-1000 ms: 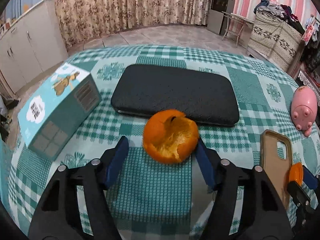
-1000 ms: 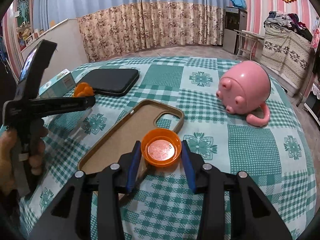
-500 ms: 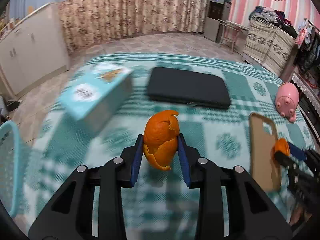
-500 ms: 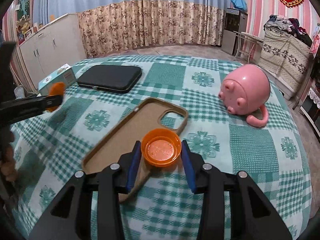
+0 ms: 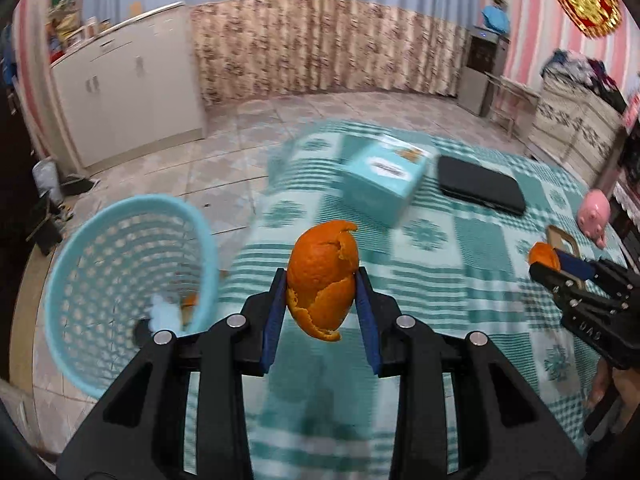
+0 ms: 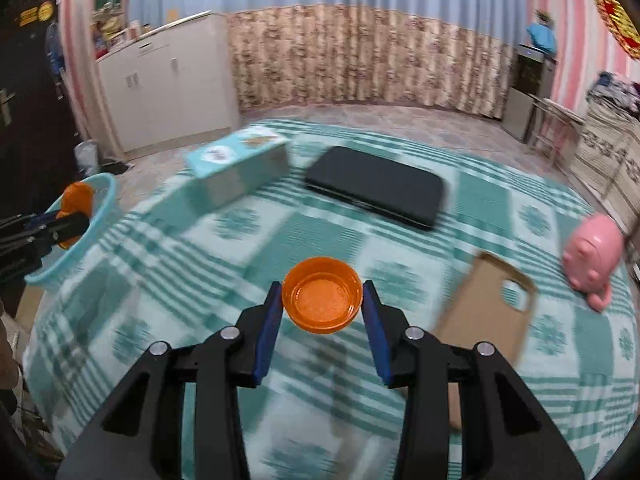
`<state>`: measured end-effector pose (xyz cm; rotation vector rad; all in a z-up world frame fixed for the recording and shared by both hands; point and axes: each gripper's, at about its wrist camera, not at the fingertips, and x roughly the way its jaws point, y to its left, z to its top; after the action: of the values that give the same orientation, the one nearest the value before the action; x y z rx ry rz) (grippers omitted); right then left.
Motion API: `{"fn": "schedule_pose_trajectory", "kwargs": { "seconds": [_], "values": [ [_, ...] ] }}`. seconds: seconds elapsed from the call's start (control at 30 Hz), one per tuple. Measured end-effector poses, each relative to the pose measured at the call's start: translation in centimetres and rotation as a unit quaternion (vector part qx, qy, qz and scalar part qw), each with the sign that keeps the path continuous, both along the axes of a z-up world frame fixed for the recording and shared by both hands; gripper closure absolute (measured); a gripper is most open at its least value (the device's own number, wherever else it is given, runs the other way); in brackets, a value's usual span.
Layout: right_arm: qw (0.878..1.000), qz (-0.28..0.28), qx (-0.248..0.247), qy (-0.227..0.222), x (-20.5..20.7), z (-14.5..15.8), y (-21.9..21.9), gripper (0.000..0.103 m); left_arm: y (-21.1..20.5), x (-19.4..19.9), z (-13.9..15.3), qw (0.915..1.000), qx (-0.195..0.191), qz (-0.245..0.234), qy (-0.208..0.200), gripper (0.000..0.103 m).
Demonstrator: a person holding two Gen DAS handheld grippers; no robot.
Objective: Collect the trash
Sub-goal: 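Carry the orange dish and orange peel to the blue basket and release both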
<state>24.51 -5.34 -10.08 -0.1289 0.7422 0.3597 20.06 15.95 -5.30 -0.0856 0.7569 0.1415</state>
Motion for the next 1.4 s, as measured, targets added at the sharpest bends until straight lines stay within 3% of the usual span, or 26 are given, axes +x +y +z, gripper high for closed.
{"fn": "schedule_pose_trajectory", "kwargs": {
  "seconds": [0.17, 0.63, 0.9, 1.03, 1.13, 1.2, 1.4],
  "values": [
    [0.999, 0.036, -0.004, -0.005, -0.2, 0.9, 5.0, 0.063, 4.5, -1.3, 0.7, 0.9995, 0.004, 0.032, -0.009, 0.070],
    [0.997, 0.080, -0.002, -0.005, 1.1, 2.3, 12.9, 0.063, 17.8, -2.2, 0.2, 0.9938, 0.012, 0.111, -0.009, 0.070],
    [0.995, 0.098, 0.000, 0.007, 2.0, 1.6, 17.1, 0.063, 20.2, -0.9, -2.4, 0.9922, 0.022, 0.122, 0.009, 0.070],
    [0.994, 0.111, 0.001, 0.002, 1.9, 1.9, 19.2, 0.063, 22.1, -0.9, -3.3, 0.9915, 0.009, 0.130, 0.007, 0.068],
    [0.992, 0.124, -0.004, 0.002, 1.5, 1.7, 20.6, 0.063, 22.3, -0.8, -3.2, 0.9918, 0.014, 0.127, -0.005, 0.056],
    [0.992, 0.129, -0.008, 0.002, 1.2, 1.5, 21.4, 0.063, 22.4, -1.0, -2.8, 0.9910, 0.016, 0.132, -0.017, 0.040],
    [0.990, 0.143, -0.019, 0.002, 0.6, 1.2, 22.9, 0.063, 23.7, -2.3, -1.5, 0.9881, 0.001, 0.147, -0.044, 0.028]
  ]
}}
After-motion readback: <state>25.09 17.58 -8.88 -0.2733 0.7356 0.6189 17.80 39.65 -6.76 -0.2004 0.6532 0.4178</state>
